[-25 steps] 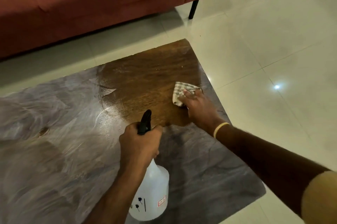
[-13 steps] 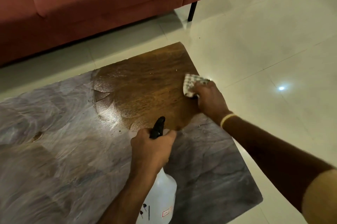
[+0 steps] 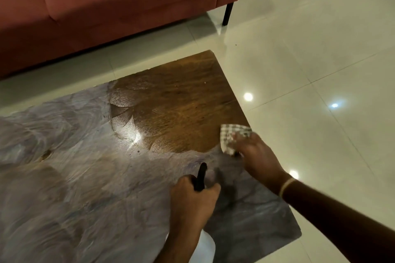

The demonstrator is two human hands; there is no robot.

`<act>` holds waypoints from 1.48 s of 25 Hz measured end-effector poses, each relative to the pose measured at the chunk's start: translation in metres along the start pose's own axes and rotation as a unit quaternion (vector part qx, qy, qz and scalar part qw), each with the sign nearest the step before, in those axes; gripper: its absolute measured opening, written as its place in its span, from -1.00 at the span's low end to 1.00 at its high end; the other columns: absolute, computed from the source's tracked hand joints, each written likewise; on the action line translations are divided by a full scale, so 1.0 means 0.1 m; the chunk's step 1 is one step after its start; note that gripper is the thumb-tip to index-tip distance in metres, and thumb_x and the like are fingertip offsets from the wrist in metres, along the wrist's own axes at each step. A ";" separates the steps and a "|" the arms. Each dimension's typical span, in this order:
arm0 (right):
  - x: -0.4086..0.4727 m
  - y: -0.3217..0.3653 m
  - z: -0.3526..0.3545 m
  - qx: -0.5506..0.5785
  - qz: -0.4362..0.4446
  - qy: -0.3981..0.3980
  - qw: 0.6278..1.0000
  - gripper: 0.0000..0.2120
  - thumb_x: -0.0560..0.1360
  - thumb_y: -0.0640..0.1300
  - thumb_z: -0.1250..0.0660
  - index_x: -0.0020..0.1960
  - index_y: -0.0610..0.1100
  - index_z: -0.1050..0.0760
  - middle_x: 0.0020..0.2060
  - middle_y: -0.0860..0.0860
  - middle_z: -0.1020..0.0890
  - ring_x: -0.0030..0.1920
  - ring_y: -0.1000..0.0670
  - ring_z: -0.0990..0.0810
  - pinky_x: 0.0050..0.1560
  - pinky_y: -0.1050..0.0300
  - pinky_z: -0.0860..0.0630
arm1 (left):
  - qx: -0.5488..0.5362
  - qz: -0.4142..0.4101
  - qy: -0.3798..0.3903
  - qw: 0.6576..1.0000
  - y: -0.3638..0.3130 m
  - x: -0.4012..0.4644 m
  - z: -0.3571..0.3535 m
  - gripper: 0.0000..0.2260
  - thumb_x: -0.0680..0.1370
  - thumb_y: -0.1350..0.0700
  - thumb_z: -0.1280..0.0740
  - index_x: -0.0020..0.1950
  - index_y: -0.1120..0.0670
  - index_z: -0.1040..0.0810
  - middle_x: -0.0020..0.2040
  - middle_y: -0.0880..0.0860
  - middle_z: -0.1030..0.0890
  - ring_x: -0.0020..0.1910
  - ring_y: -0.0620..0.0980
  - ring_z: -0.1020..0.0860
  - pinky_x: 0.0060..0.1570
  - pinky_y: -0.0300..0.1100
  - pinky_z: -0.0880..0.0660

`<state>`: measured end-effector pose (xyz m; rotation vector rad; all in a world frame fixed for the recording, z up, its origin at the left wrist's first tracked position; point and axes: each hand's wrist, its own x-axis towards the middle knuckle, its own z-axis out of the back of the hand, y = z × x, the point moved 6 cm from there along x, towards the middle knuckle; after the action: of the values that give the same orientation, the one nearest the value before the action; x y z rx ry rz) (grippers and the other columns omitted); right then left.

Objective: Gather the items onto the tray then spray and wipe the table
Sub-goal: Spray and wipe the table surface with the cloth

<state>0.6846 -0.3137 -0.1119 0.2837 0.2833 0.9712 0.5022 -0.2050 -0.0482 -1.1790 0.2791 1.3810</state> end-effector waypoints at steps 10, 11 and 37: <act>-0.24 -0.11 -0.04 0.026 -0.068 -0.012 0.997 -0.61 0.40 -0.30 -0.45 0.19 -0.04 -0.60 0.20 -0.09 -0.61 0.20 -0.17 -0.53 0.12 -0.12 -0.59 | -0.020 0.032 0.025 0.999 0.03 -0.04 -0.27 -0.75 0.35 -0.03 -0.50 -0.23 0.10 -0.52 -0.34 0.05 -0.59 -0.42 -0.02 -0.57 -0.44 -0.21 -0.49; -0.63 0.00 -0.07 0.028 -0.042 -0.006 0.999 -0.58 0.36 -0.27 -0.50 0.18 -0.01 -0.60 0.19 -0.08 -0.62 0.18 -0.16 -0.56 0.05 -0.12 -0.62 | -0.010 0.024 0.023 0.999 0.03 -0.06 -0.25 -0.74 0.34 -0.03 -0.49 -0.28 0.10 -0.50 -0.39 0.04 -0.56 -0.45 -0.02 -0.55 -0.46 -0.22 -0.46; -0.62 0.65 -0.26 0.032 0.057 0.074 0.995 -0.55 0.36 -0.16 -0.50 0.22 0.08 -0.57 0.19 0.02 -0.62 0.13 -0.08 -0.57 0.03 0.00 -0.62 | 0.022 -0.040 -0.054 0.997 0.43 -0.16 0.06 -0.82 0.42 0.08 -0.48 -0.26 0.08 -0.50 -0.36 0.05 -0.55 -0.38 -0.04 -0.53 -0.43 -0.22 -0.37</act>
<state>0.5925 -0.3277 -0.1063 0.2900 0.4381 1.1001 0.4589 -0.2201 -0.0536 -1.0631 0.1828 1.3573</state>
